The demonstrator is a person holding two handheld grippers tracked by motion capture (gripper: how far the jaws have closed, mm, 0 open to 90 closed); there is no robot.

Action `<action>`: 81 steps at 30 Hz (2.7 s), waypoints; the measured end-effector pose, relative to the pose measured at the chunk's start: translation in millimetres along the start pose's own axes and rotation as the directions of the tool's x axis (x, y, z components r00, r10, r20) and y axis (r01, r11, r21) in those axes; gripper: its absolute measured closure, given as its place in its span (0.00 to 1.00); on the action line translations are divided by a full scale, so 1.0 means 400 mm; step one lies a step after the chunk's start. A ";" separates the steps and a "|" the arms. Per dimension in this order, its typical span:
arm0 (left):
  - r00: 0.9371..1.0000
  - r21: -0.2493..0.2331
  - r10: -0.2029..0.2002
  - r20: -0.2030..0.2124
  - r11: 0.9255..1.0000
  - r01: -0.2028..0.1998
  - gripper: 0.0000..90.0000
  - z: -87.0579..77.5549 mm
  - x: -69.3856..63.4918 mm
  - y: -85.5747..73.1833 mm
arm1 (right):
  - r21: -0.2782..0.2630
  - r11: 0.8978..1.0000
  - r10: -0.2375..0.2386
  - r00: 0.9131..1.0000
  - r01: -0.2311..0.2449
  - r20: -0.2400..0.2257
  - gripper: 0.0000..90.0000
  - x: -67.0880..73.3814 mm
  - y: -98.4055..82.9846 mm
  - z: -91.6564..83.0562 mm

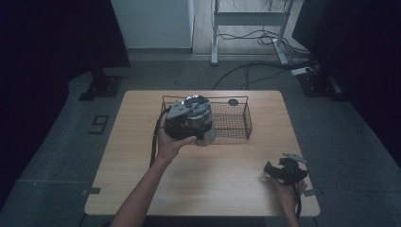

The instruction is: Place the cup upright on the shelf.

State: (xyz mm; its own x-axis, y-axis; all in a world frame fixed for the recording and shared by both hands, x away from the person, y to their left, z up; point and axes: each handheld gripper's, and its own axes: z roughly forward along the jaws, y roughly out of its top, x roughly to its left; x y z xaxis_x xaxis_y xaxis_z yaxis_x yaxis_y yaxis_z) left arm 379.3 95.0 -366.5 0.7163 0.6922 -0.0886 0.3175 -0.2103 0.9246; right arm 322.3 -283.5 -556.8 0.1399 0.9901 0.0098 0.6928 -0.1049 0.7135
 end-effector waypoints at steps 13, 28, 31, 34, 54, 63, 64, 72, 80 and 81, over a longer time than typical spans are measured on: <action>0.999 0.006 -0.008 -0.037 1.000 0.008 0.04 0.014 0.030 0.027 | -0.002 1.000 0.002 1.000 -0.002 0.000 0.00 0.000 0.000 0.000; 0.997 0.017 -0.019 -0.070 1.000 0.020 0.04 0.053 0.071 0.034 | -0.003 1.000 0.003 1.000 -0.003 0.001 0.00 0.000 0.000 0.000; 0.996 0.019 -0.031 -0.079 0.999 0.033 0.04 0.062 0.085 0.031 | -0.003 1.000 0.004 1.000 -0.004 0.001 0.00 0.000 0.000 0.000; 0.996 0.018 -0.050 -0.077 0.999 0.051 0.04 0.071 0.095 0.028 | -0.002 1.000 0.005 1.000 -0.005 0.003 0.00 0.000 0.000 0.000; 0.988 0.040 -0.032 -0.149 0.998 0.038 0.04 0.136 0.158 0.032 | 0.001 1.000 0.008 1.000 -0.008 0.004 0.00 -0.002 -0.001 -0.001; 0.988 0.047 -0.029 -0.153 0.998 0.037 0.04 0.154 0.168 0.042 | 0.001 1.000 0.008 1.000 -0.008 0.004 0.00 -0.002 -0.001 -0.001; 0.988 0.047 -0.032 -0.154 0.998 0.040 0.04 0.158 0.170 0.042 | 0.000 1.000 0.008 1.000 -0.008 0.004 0.00 -0.002 -0.001 -0.001; 0.983 0.063 -0.043 -0.179 0.996 0.055 0.04 0.177 0.190 0.033 | 0.001 1.000 0.008 1.000 -0.008 0.004 0.00 -0.002 -0.001 -0.001; 0.981 0.094 -0.036 -0.193 0.994 0.055 0.04 0.205 0.197 0.015 | 0.000 1.000 0.008 1.000 -0.008 0.004 0.00 -0.002 -0.001 -0.001; 0.980 0.096 -0.036 -0.194 0.994 0.056 0.04 0.210 0.198 0.012 | 0.000 1.000 0.008 1.000 -0.008 0.004 0.00 -0.002 -0.001 -0.001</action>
State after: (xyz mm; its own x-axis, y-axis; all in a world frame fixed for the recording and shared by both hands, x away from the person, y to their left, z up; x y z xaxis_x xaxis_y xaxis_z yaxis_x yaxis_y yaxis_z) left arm 489.8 90.9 -400.1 0.5702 0.8201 -0.0487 0.4152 -0.2365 0.8784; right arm 321.4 -284.3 -556.8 0.1480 0.9889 0.0125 0.6920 -0.1126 0.7131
